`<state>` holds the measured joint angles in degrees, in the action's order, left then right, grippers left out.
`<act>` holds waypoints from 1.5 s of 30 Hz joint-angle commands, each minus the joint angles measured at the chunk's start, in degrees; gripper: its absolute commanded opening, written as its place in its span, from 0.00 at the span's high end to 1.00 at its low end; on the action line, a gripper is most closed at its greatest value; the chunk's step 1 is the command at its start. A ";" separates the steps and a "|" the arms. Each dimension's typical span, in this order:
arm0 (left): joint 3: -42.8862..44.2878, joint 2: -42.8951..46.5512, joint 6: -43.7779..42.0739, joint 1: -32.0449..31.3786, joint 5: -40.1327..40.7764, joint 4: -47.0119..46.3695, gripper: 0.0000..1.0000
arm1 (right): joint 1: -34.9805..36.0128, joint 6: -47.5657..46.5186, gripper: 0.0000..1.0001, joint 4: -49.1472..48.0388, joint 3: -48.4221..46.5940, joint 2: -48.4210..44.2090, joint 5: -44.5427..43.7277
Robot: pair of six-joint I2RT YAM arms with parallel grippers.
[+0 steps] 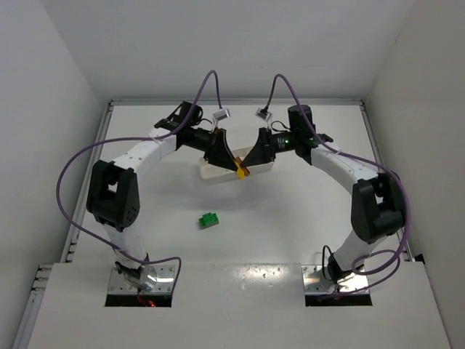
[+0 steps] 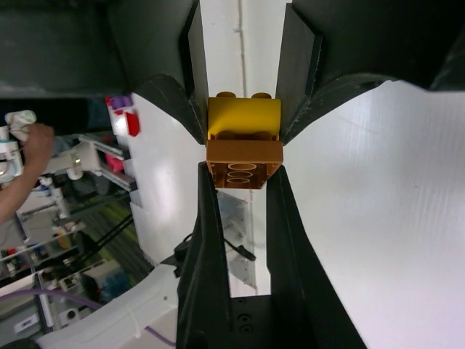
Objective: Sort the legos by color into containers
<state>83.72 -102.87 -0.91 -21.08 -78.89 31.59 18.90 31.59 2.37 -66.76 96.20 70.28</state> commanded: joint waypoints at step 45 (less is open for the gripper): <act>-9.63 7.43 6.18 -1.86 67.99 -6.46 1.00 | -9.75 -18.32 1.00 11.60 -9.61 1.61 -33.63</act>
<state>73.28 -93.73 3.57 -22.57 -17.30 24.97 8.56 15.05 14.68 -72.75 95.74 40.14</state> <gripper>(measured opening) 0.418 0.299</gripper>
